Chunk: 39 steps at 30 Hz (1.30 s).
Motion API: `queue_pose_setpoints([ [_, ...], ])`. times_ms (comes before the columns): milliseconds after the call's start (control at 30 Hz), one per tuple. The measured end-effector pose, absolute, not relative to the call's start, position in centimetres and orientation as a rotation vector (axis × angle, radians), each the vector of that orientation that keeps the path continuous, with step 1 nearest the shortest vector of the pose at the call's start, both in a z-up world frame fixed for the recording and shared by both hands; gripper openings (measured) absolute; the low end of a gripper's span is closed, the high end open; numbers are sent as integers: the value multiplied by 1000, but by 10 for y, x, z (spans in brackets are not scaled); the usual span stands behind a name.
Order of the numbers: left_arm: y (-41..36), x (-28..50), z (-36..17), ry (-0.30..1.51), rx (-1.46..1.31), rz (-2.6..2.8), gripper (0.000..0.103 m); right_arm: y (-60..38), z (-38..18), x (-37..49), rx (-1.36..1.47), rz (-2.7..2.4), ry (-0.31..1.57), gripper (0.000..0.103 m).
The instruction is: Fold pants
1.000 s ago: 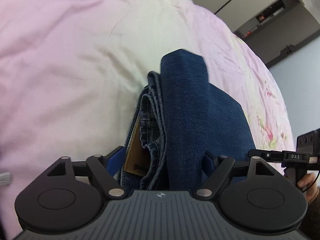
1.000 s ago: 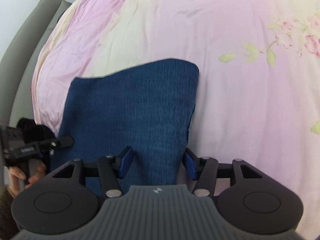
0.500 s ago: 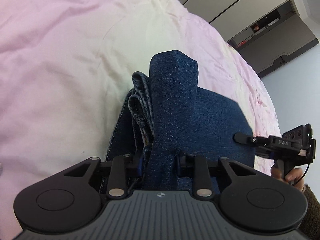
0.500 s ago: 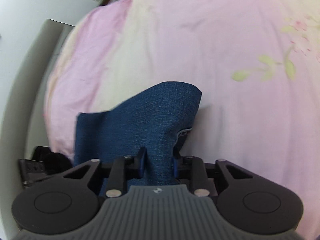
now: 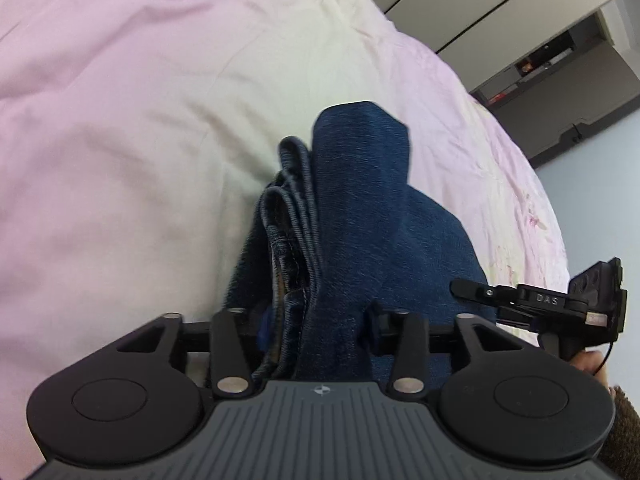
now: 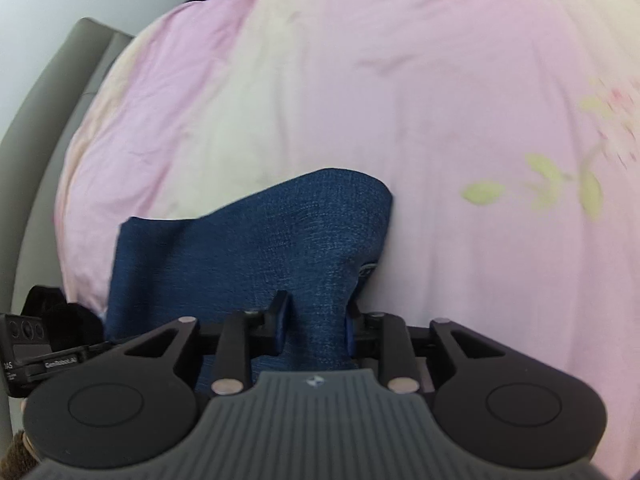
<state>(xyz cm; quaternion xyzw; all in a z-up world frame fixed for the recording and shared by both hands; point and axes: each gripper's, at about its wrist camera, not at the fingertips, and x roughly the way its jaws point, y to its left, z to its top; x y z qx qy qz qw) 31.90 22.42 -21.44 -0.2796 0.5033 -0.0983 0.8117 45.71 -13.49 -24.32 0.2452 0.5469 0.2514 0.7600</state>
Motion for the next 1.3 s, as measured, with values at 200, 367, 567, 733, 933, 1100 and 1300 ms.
queue_pose_setpoints([
  [200, 220, 294, -156, 983, -376, -207, 66, -135, -223, 445, 380, 504, 1146, 44],
  [367, 190, 299, -108, 841, -198, -224, 42, -129, -180, 423, 188, 488, 977, 36],
  [567, 152, 335, -141, 863, -36, -153, 22, -91, -170, 425, 67, 506, 883, 20],
  [733, 171, 359, -182, 962, -51, -78, 22, -83, -209, 452, 56, 435, 963, 0],
  [933, 168, 344, -167, 980, 22, -96, 21, -82, -212, 451, 70, 432, 1003, 0],
  [1100, 156, 295, -143, 989, 79, -152, 21, -89, -197, 407, 46, 480, 1018, 0],
  [1300, 142, 244, -151, 1030, 136, -138, 21, -111, -190, 335, 70, 486, 1018, 1],
])
